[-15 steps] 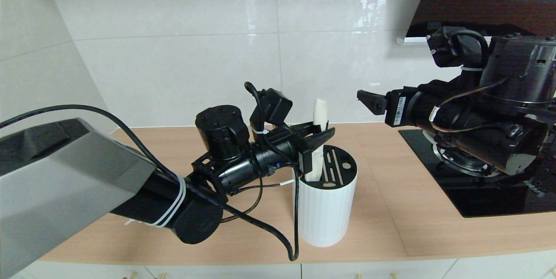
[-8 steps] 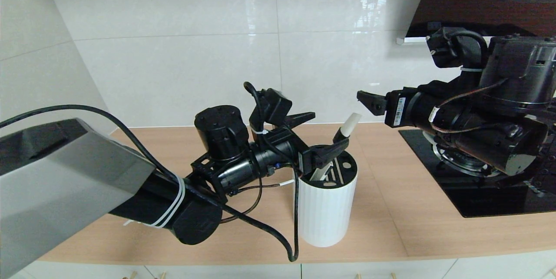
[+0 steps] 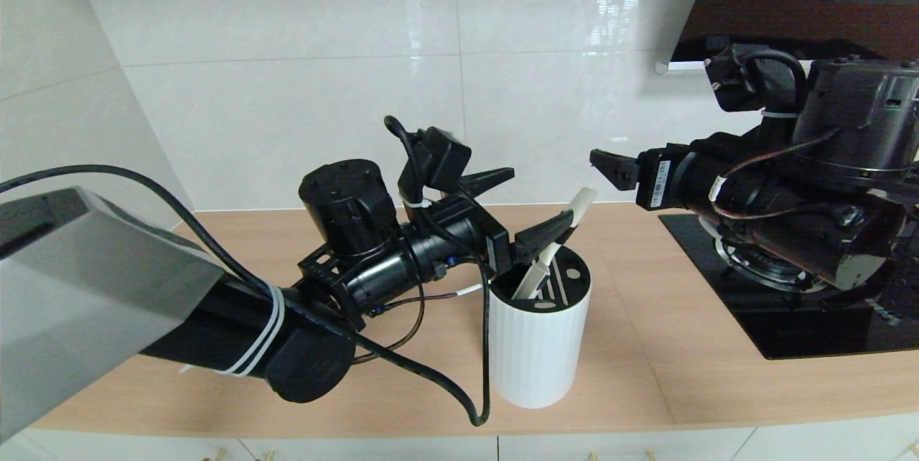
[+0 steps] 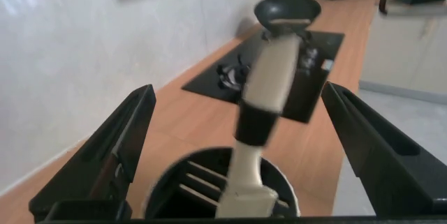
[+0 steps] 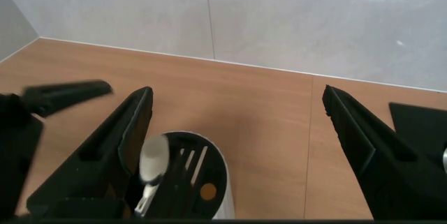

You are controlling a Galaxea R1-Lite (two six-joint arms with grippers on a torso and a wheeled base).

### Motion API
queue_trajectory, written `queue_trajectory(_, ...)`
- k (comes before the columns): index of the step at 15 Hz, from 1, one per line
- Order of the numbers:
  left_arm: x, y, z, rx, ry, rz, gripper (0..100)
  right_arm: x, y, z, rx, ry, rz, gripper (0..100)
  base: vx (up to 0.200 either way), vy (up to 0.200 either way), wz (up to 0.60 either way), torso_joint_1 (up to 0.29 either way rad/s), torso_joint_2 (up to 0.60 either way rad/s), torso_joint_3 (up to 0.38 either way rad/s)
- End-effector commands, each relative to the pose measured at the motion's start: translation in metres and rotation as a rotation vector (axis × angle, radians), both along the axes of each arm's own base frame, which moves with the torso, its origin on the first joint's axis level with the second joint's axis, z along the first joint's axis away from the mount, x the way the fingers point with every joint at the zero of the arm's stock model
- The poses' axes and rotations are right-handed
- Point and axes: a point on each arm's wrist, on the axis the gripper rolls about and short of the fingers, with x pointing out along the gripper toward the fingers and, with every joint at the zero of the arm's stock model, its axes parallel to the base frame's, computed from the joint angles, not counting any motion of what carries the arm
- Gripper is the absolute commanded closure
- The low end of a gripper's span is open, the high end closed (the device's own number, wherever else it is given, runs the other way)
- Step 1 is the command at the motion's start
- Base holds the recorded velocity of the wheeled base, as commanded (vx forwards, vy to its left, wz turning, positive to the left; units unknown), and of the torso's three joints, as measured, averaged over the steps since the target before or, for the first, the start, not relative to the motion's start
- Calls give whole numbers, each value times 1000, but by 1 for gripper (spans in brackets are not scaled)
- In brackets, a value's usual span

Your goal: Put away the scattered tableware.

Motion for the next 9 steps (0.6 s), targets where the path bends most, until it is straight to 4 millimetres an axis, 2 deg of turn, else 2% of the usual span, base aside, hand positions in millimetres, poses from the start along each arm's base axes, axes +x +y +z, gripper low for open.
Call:
queue_trajectory(1, -10, 8, 22, -35, -41, 16, 0, -1, -1, 2, 3, -5, 0, 0, 0, 0, 0, 0, 0, 0)
queue_trajectory(4, -35, 46, 62, -105, -113, 132, 0, -15, -12, 12, 24, -35, -9, 0, 0, 0, 0, 0, 0, 0)
queue_trajectory(6, -47, 79, 78, -131, -144, 239, 0, -29, -30, 21, 49, -64, -32, 0, 0, 0, 0, 0, 0, 0)
queue_trajectory(7, -55, 95, 80, -138, -146, 299, 0, -35, -42, 21, 50, -70, -58, 0, 0, 0, 0, 0, 0, 0)
queue_trajectory(9, -87, 143, 76, -141, -137, 471, 0, -42, -90, 13, 41, -66, -217, 0, 0, 0, 0, 0, 0, 0)
